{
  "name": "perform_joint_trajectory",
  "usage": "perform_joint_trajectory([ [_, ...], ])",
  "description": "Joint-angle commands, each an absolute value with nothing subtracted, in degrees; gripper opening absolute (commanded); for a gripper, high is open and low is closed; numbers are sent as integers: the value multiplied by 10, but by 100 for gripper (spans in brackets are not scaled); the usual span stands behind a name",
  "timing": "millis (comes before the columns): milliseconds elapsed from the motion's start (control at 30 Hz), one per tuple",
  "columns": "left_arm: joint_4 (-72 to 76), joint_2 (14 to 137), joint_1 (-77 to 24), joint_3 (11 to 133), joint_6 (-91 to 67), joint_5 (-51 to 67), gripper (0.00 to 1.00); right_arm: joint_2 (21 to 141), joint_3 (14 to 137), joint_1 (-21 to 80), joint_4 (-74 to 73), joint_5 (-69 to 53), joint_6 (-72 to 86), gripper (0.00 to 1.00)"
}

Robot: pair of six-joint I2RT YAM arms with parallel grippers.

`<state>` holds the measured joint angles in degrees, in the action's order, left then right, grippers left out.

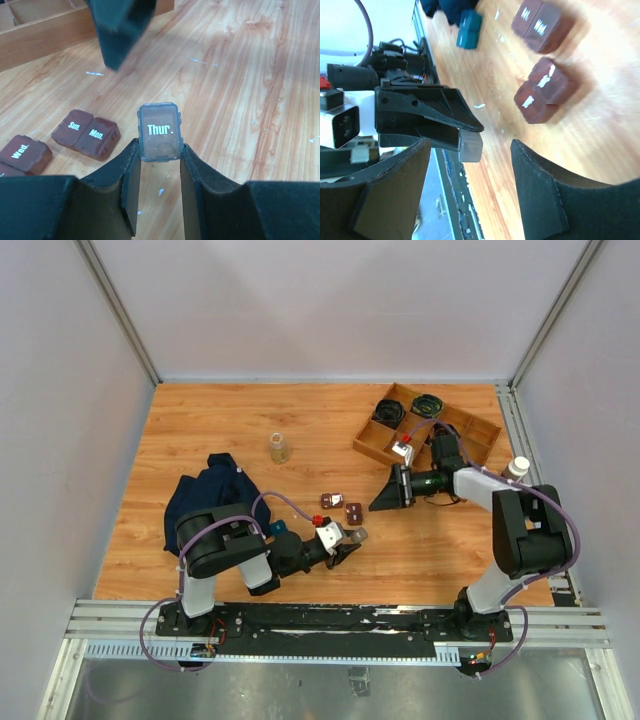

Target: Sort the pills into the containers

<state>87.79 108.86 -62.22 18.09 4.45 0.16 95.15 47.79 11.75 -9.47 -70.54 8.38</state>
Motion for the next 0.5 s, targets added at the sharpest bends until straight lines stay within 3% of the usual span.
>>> perform_joint_trajectory([
  [0,935,1091,-625,189,10,38,13,900,516,52,-197,-714,-26,67],
  [167,812,1083,-625,223,-13,61,13,852,563,36,-317,-700,-192,67],
  [467,703,1100,-625,268,-9,75,13,755,555,35,-375,-700,-389,70],
])
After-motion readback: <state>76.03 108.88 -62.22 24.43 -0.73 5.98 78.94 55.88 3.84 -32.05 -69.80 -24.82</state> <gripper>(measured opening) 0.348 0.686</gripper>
